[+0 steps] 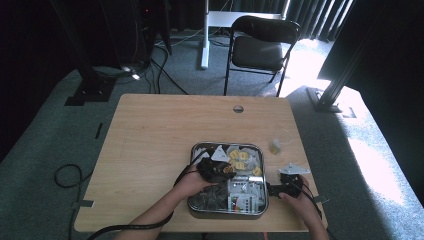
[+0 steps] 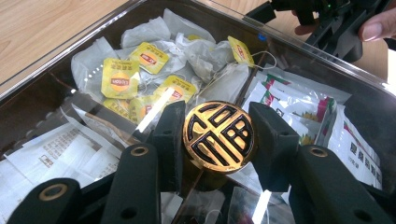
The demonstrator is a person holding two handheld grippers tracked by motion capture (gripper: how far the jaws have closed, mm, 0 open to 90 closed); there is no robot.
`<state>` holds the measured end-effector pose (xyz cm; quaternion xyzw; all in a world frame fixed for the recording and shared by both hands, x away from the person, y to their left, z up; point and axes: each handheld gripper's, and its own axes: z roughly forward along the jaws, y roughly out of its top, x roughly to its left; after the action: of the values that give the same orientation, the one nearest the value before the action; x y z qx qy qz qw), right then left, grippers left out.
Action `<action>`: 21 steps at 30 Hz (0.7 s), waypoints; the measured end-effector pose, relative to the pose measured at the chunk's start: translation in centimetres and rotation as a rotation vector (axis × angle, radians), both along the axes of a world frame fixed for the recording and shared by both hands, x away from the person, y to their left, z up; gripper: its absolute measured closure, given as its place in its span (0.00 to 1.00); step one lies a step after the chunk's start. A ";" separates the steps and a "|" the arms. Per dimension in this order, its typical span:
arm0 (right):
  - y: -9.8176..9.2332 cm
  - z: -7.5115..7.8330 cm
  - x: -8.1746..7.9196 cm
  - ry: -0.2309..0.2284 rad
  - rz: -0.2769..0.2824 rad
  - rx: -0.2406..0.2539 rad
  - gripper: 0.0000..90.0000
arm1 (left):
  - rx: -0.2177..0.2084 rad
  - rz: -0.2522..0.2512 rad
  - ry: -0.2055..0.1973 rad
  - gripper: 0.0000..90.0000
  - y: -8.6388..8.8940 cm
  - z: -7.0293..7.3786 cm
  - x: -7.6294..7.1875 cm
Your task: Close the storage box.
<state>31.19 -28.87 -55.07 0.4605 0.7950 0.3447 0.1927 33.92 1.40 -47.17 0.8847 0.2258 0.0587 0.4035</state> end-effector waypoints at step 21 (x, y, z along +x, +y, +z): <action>0.0 0.0 0.0 -0.002 0.001 -0.001 0.14 | -0.006 0.004 0.000 0.65 0.2 -0.7 -0.1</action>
<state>31.19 -28.88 -55.08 0.4600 0.7951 0.3448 0.1934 33.87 1.55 -47.84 0.8831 0.2276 0.0585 0.4061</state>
